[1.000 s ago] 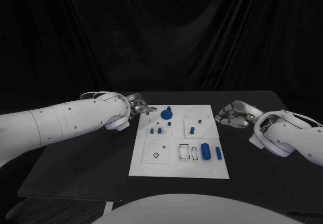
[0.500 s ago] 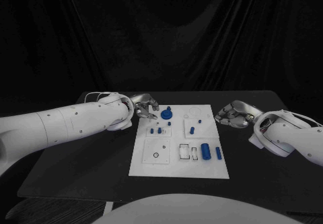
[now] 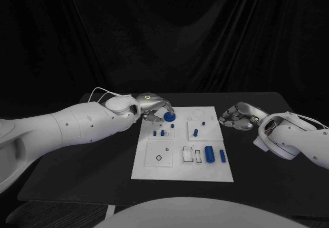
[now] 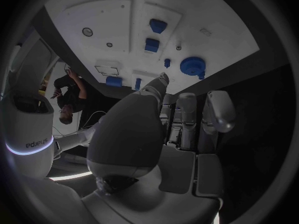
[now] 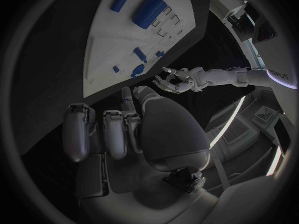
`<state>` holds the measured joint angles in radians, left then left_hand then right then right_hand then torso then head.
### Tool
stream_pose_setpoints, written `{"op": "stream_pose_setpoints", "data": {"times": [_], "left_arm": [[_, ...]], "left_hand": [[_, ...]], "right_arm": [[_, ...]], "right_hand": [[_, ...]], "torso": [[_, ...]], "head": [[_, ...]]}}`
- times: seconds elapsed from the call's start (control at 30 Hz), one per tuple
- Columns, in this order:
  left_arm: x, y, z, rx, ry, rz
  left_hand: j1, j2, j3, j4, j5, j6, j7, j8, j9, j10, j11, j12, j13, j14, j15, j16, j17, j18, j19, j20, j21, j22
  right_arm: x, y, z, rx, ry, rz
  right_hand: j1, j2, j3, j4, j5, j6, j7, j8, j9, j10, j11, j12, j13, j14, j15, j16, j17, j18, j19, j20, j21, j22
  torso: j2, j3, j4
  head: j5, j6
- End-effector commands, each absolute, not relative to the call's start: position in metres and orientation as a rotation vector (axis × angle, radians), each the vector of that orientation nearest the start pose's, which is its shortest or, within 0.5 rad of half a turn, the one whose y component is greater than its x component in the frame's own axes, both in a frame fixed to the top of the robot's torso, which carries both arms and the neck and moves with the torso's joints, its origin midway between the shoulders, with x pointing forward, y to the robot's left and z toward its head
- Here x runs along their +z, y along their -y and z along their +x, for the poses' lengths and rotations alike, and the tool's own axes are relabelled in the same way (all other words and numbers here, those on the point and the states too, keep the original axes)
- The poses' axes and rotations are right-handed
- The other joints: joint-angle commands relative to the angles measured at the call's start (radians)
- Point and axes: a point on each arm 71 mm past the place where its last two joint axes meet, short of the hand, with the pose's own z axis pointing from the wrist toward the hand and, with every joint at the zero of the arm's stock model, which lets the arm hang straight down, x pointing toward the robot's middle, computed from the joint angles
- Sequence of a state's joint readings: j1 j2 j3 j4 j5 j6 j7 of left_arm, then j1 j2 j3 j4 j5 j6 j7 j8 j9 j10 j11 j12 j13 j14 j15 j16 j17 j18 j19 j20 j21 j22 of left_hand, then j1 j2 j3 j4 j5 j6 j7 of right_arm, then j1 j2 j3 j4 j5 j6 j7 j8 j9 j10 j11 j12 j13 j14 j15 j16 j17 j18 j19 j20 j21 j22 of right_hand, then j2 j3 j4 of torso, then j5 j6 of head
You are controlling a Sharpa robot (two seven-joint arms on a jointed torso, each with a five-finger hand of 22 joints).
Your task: Assemble the parts on the task board
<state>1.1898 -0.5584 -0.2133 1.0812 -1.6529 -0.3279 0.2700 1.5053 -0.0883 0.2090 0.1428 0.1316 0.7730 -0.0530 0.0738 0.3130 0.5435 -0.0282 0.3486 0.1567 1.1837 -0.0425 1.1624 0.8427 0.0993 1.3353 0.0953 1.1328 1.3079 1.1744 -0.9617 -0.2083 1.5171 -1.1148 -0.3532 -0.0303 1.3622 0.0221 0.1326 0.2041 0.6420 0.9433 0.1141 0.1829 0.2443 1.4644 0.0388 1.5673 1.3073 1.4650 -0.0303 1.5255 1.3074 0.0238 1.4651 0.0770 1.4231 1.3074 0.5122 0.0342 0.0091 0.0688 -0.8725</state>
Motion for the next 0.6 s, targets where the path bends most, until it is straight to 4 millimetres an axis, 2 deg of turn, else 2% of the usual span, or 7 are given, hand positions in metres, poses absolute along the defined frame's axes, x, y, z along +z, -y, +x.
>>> {"op": "stream_pose_setpoints", "data": {"times": [0.03,0.17,0.3,0.4,0.6], "left_arm": [[-0.265,-0.153,0.513,-0.716,-1.56,0.83],[-0.267,-0.145,0.516,-0.729,-1.551,0.855],[-0.271,-0.136,0.518,-0.736,-1.56,0.872],[-0.273,-0.132,0.519,-0.736,-1.572,0.877],[-0.28,-0.125,0.521,-0.729,-1.61,0.88]], "left_hand": [[0.003,0.014,0.003,-0.017,0.011,0.028,0.009,0.008,-0.016,0.029,-0.008,0.012,-0.014,0.011,-0.001,0.02,0.01,-0.012,0.013,-0.001,0.011,0.147],[0.0,0.017,0.009,-0.026,0.017,0.056,0.012,0.012,-0.031,0.076,-0.003,0.033,-0.019,0.031,-0.004,0.048,0.032,-0.017,0.03,-0.003,0.039,0.154],[-0.014,0.014,0.013,-0.029,0.012,0.086,0.029,0.014,-0.05,0.13,-0.002,0.044,-0.028,0.072,-0.005,0.087,0.071,-0.027,0.064,-0.006,0.093,0.167],[-0.023,0.012,0.013,-0.027,0.006,0.103,0.046,0.016,-0.059,0.145,-0.006,0.037,-0.035,0.096,-0.006,0.105,0.092,-0.032,0.083,-0.008,0.125,0.175],[-0.038,0.006,0.008,-0.024,-0.011,0.105,0.053,0.006,-0.076,0.17,-0.003,0.018,-0.047,0.122,-0.009,0.119,0.103,-0.037,0.102,-0.013,0.152,0.181]], "right_arm": [[-0.256,0.267,0.451,0.679,-1.878,0.188],[-0.256,0.266,0.452,0.681,-1.879,0.186],[-0.256,0.266,0.451,0.682,-1.881,0.186],[-0.256,0.266,0.451,0.682,-1.882,0.186],[-0.256,0.265,0.451,0.683,-1.885,0.185]], "right_hand": [[0.005,-0.004,0.004,0.003,0.003,0.001,0.003,0.003,0.001,0.106,-0.001,0.004,0.263,0.087,-0.003,0.002,0.177,0.014,0.036,-0.003,0.005,0.212],[0.005,-0.004,0.004,0.003,0.003,0.001,0.003,0.003,0.001,0.106,-0.001,0.004,0.263,0.087,-0.003,0.002,0.177,0.014,0.036,-0.003,0.005,0.212],[0.005,-0.004,0.004,0.003,0.003,0.001,0.003,0.003,0.001,0.106,-0.001,0.004,0.263,0.087,-0.003,0.002,0.177,0.014,0.036,-0.003,0.005,0.212],[0.004,-0.005,0.003,0.003,0.003,0.003,0.003,0.003,0.001,0.106,-0.001,0.004,0.263,0.087,-0.003,0.002,0.178,0.014,0.036,-0.003,0.005,0.213],[0.004,-0.005,0.003,0.003,0.003,0.003,0.003,0.003,0.001,0.106,-0.001,0.004,0.263,0.087,-0.003,0.002,0.178,0.014,0.036,-0.003,0.005,0.213]], "torso": [[0.0,-0.0003,-0.001],[0.0,0.0,-0.001],[0.0,-0.0001,-0.0001],[0.001,-0.0001,0.0003],[0.001,-0.0014,-0.0001]], "head": [[0.002,0.0],[0.004,0.0],[0.003,0.0],[0.002,0.0],[0.002,0.0]]}}
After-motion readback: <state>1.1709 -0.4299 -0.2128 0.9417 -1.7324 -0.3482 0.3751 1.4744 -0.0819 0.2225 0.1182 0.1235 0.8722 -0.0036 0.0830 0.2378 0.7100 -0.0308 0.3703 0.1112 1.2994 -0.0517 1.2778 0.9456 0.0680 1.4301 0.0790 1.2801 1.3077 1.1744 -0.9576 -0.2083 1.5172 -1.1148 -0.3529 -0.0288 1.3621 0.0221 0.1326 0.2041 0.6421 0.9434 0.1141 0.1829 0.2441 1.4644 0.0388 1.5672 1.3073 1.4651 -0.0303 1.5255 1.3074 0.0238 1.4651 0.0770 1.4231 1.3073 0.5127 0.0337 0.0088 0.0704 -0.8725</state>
